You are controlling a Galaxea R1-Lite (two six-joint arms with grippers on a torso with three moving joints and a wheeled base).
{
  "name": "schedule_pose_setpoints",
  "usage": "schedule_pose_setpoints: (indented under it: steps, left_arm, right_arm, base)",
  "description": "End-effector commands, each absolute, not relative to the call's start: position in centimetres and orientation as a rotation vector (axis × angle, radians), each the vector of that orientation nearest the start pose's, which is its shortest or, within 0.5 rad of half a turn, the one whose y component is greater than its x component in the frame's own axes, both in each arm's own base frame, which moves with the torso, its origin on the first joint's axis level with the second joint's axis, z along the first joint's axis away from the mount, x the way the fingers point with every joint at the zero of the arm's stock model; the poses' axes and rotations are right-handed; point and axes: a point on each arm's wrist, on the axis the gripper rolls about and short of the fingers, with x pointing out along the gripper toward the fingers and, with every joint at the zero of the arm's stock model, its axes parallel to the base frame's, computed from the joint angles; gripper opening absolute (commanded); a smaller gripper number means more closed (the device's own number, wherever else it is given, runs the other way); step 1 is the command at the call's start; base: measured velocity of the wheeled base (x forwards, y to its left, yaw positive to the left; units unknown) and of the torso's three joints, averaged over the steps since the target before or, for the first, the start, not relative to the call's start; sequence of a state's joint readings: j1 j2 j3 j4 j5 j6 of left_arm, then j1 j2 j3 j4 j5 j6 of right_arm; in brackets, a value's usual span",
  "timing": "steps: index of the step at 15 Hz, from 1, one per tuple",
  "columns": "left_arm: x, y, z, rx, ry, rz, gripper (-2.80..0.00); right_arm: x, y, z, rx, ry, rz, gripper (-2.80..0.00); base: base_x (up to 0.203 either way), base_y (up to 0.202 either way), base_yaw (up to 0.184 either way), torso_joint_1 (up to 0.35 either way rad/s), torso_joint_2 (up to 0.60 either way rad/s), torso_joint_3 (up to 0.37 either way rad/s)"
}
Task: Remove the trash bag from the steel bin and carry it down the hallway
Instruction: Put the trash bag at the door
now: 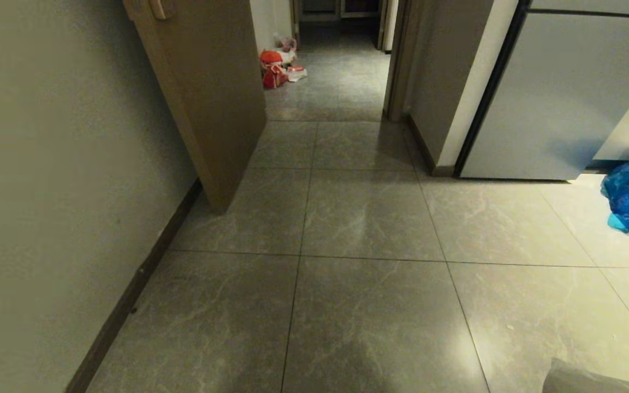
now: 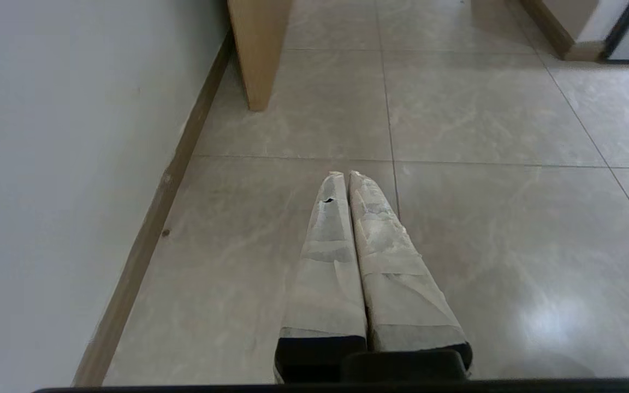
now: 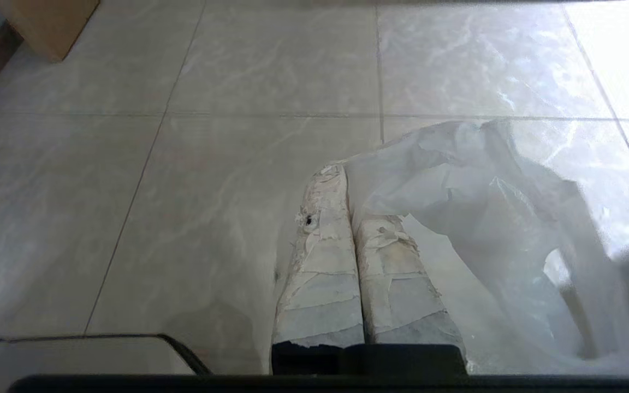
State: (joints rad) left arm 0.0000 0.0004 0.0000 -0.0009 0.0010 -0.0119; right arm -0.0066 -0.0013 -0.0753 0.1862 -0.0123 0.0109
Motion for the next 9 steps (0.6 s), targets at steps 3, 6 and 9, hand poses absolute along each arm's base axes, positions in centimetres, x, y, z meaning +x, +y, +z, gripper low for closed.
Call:
schedule_pose_setpoints:
  steps: [3, 6, 9]
  left_arm:
    - [-2.27, 0.00, 7.52, -0.012, 0.000, 0.002, -2.80]
    - [-2.27, 0.00, 7.52, -0.012, 0.000, 0.002, -2.80]
    - [-2.27, 0.00, 7.52, -0.012, 0.000, 0.002, -2.80]
  right_arm:
    - [-2.97, -0.01, 7.69, 0.010, 0.110, -0.019, -2.80]
    - [-2.97, -0.01, 7.69, 0.010, 0.110, -0.019, -2.80]
    - [-2.97, -0.01, 7.69, 0.010, 0.110, -0.019, -2.80]
  base:
    - [0.191, 0.000, 0.000, 0.001, 0.00, 0.006]
    - [0.192, 0.000, 0.000, 0.003, 0.00, 0.003]
    - [0.194, 0.000, 0.003, 0.004, 0.00, 0.001]
